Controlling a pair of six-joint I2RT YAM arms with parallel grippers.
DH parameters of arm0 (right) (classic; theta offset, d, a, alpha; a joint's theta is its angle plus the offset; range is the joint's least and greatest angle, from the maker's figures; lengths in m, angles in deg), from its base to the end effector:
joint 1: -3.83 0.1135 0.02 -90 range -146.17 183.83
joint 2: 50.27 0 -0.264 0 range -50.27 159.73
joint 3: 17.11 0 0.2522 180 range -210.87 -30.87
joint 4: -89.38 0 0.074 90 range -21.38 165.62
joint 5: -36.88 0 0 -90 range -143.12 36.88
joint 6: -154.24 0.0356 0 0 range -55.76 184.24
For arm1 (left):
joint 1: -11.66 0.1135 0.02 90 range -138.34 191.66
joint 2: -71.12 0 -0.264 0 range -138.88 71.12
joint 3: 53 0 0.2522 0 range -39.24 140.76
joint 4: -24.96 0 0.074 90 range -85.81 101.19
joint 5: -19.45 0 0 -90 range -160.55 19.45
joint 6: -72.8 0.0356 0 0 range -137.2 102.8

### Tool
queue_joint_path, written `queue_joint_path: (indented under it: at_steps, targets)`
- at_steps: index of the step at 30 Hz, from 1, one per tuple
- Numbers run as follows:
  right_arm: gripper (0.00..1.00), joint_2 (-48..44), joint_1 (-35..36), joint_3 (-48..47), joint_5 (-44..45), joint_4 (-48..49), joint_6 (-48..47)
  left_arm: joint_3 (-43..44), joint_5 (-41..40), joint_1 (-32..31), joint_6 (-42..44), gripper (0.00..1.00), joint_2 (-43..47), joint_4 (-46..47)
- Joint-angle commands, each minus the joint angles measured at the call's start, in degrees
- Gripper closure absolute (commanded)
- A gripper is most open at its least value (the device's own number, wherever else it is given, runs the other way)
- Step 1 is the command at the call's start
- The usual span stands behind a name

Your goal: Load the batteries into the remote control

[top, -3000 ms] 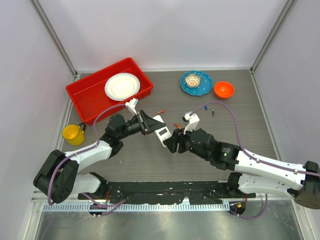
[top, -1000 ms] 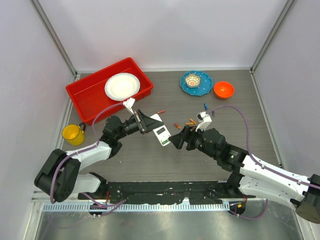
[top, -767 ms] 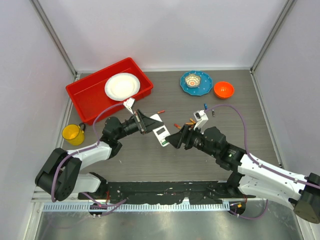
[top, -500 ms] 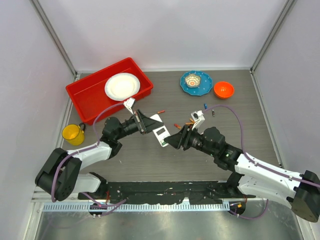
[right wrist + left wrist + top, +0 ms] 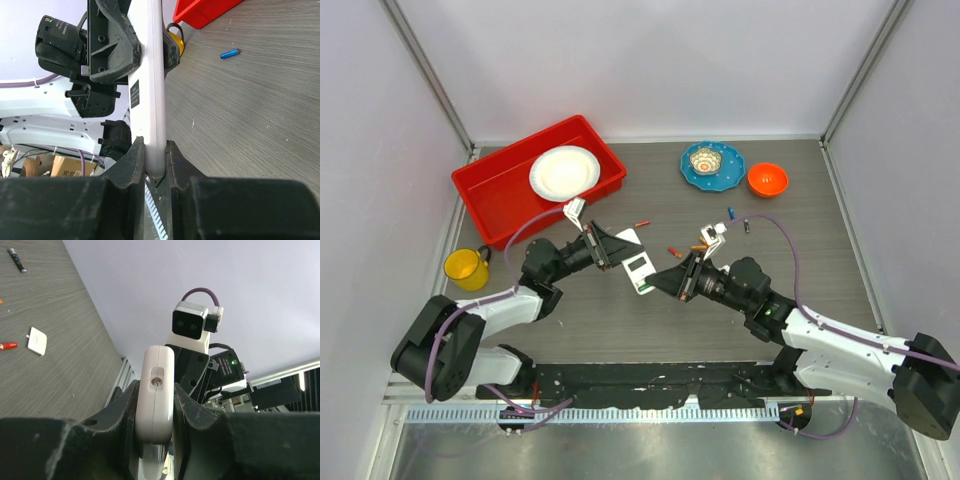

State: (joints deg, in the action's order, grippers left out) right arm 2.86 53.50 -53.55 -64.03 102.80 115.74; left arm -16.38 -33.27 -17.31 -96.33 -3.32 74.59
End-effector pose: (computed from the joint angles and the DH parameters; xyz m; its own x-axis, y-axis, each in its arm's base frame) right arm 0.1320 0.1659 0.2461 -0.7045 0.3575 -0.6131 -0.5132 0.3400 0.7881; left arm 0.2070 -0.1393 0.2341 -0.8541 -0.4203 -0.3063 0.3463 -0.0202 -0.9379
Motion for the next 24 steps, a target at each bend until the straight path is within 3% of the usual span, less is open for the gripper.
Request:
queue_joint_path:
  at_steps: [1, 7, 17, 24]
  targets:
    - [0.99, 1.54, 0.16, 0.0, -0.24, 5.51, -0.18, -0.35, -4.22, -1.09, -0.94, 0.68, -0.36, 4.46]
    - [0.99, 2.51, -0.01, 1.93, 0.02, 11.49, 2.54, -1.67, -5.99, -1.61, -1.55, 0.53, -0.36, 6.03]
    - [0.99, 4.44, -1.15, 5.54, 0.37, 23.08, 7.9, -4.48, -9.15, -3.63, -2.52, 0.53, -0.97, 10.78]
    - [0.99, 5.41, -1.5, 5.63, 0.19, 24.32, 8.7, -4.92, -10.21, -5.92, -1.55, 0.56, -1.15, 11.93]
